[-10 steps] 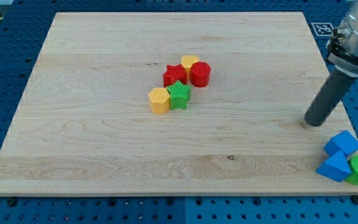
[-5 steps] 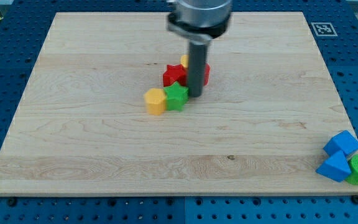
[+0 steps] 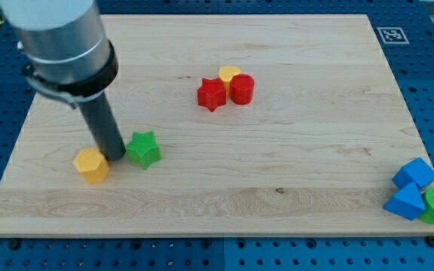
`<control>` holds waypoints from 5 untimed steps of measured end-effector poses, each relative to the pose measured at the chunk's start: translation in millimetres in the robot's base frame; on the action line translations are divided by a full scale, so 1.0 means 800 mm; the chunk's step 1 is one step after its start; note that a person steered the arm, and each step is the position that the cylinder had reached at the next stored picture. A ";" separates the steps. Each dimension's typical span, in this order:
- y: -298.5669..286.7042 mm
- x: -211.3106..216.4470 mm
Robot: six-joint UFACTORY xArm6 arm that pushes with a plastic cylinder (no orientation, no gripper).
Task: Move the yellow hexagon towards the bottom left
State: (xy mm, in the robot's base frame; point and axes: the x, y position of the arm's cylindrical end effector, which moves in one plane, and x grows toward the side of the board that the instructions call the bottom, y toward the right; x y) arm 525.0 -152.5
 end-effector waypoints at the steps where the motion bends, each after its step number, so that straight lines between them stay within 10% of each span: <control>1: 0.000 -0.002; 5: -0.083 0.022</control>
State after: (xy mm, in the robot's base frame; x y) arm 542.9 -218.7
